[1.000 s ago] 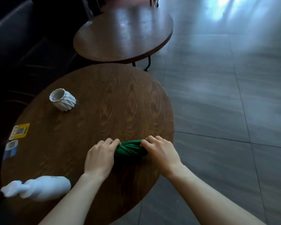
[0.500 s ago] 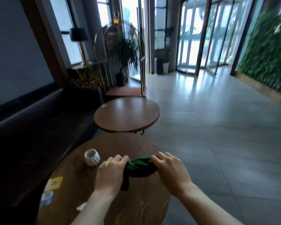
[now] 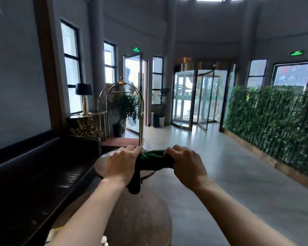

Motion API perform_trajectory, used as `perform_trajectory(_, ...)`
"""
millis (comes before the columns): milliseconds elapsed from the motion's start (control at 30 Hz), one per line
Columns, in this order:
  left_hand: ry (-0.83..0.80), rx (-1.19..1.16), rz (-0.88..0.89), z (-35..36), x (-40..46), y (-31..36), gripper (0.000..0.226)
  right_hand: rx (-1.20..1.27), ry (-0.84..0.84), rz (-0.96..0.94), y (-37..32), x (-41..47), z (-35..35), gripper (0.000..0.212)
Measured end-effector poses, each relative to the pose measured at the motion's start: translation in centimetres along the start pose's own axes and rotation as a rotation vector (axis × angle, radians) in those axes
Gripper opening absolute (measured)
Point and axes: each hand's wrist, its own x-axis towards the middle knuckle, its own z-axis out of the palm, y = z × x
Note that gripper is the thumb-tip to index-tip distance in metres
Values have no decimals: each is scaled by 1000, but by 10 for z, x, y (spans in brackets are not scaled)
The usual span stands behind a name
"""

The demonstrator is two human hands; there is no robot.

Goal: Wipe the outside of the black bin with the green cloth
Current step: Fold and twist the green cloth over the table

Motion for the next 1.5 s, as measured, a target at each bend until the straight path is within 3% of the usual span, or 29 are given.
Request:
perform_trajectory(300, 190, 77, 40, -90, 6, 25, 35, 27, 150, -52, -12, 8, -88, 28)
perform_trajectory(567, 195, 116, 48, -106, -8, 62, 32, 74, 166, -71, 7, -14, -113, 34)
perform_trajectory(1100, -96, 208, -12, -37, -94, 126, 30, 191, -10, -13, 51, -124, -57, 31)
perform_trajectory(1500, -273, 153, -65, 10, -184, 112, 34, 183, -196, 15, 16, -205, -8, 35)
